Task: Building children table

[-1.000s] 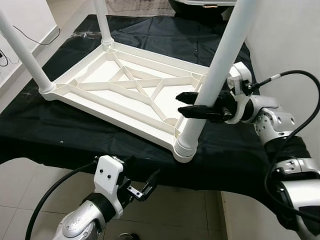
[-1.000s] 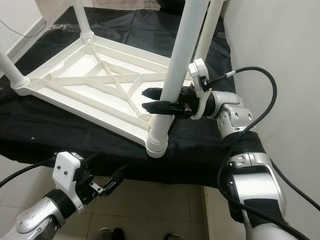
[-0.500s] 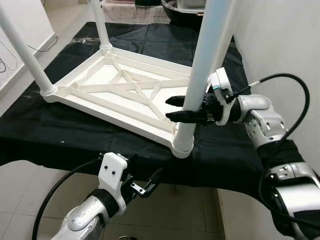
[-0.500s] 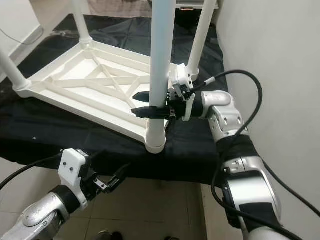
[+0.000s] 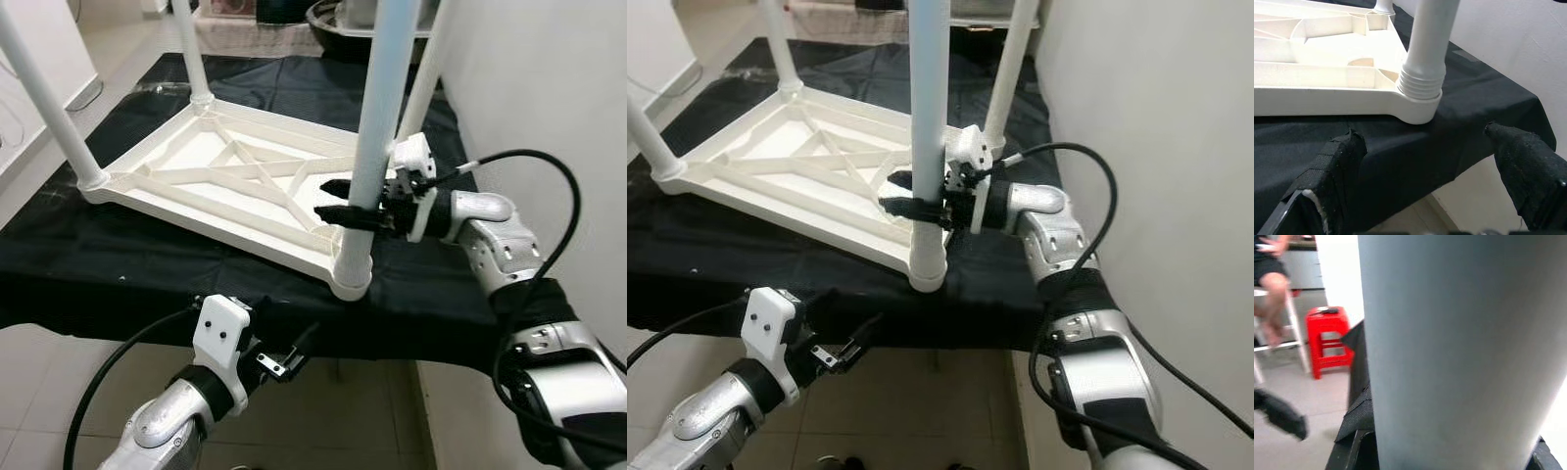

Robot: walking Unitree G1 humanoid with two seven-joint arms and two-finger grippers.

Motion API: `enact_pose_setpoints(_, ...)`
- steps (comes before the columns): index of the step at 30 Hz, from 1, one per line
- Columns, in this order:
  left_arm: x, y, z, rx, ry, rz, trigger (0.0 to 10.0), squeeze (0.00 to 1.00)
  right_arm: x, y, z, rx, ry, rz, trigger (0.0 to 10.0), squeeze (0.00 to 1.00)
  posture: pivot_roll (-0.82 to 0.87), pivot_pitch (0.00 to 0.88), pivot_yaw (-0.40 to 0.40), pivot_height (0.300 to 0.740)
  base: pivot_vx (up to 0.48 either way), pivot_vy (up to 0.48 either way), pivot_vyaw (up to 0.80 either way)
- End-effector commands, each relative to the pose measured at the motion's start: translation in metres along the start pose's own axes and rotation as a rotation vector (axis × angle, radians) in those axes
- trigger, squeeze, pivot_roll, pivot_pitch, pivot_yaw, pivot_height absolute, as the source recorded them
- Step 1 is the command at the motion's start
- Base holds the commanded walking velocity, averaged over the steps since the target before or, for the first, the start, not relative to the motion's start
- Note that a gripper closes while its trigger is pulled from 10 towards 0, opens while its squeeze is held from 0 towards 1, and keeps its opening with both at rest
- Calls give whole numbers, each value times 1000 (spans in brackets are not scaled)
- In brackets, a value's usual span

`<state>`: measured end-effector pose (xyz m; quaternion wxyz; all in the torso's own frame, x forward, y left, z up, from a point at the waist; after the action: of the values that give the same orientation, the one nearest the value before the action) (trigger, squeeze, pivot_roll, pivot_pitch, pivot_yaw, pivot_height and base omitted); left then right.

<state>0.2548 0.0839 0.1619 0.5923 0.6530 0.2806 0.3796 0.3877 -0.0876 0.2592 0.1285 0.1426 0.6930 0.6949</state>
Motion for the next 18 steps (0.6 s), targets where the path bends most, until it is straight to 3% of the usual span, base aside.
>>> enact_pose_setpoints(1,0,-6,0,20,4,-4,10000,0,-18,-47,-7,148,-154,89,10000,0,111,206,-24,740,0,0,0)
enact_pose_setpoints(14,2,-6,0,18,14,3,10000,0,-28,-53,-6,107,-273,124,10000,0,109,212,-26,740,0,0,0)
enact_pose_setpoints(16,3,-6,0,17,16,4,10000,0,-40,-57,-7,95,-401,165,10000,0,104,214,-23,740,0,0,0)
enact_pose_setpoints(17,3,-6,0,17,16,4,10000,0,-40,-57,-7,95,-401,165,10000,0,104,214,-23,740,0,0,0)
enact_pose_setpoints(18,3,-6,1,16,17,5,10000,0,-52,-60,-11,91,-518,180,10000,0,104,214,-23,740,0,0,0)
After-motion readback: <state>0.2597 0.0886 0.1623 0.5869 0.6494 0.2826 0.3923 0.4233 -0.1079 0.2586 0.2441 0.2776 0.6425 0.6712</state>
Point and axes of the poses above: a point about 5 cm out from each wrist's last joint towards the gripper, its own z axis pointing out of the wrist towards the gripper, its own y axis along the axis of the wrist's last joint, x = y × z, the point moved 5 cm from there along z, pointing out of the wrist towards the gripper, and after that the axes turned 14 degrees about z, right-handed, at the moved point
